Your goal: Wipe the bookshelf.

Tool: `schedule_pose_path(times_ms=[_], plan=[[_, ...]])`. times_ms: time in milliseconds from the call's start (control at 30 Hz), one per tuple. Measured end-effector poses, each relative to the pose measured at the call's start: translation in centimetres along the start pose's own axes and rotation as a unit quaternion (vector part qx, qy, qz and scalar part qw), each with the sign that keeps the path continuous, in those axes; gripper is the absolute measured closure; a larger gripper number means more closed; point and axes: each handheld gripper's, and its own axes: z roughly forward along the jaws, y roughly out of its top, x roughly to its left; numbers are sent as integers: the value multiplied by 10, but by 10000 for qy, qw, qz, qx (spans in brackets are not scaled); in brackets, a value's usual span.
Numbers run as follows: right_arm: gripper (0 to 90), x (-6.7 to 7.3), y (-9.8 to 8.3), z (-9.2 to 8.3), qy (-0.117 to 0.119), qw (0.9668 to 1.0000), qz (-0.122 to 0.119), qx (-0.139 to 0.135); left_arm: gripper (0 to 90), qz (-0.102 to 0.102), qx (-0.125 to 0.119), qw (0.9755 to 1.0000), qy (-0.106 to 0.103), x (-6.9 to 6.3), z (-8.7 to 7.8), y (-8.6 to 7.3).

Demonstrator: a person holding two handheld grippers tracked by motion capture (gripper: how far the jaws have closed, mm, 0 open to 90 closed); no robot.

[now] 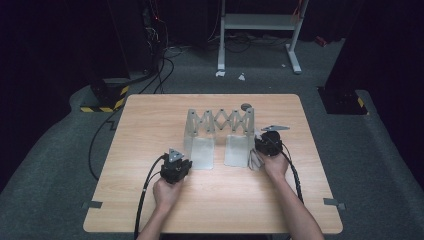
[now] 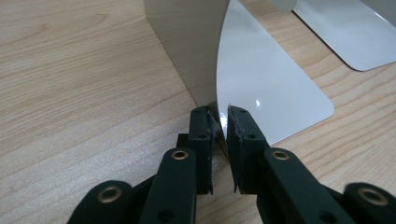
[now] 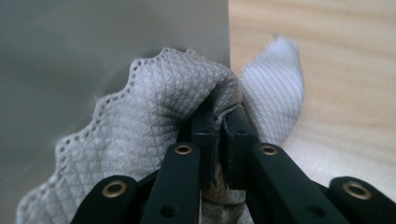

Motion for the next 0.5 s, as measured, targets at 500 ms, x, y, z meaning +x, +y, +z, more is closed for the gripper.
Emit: schedule_pose_path(times_ms=[500], plan=[[854, 25, -32, -21, 297, 9990, -332, 36, 796, 34, -20, 10000, 48, -1, 0, 0]])
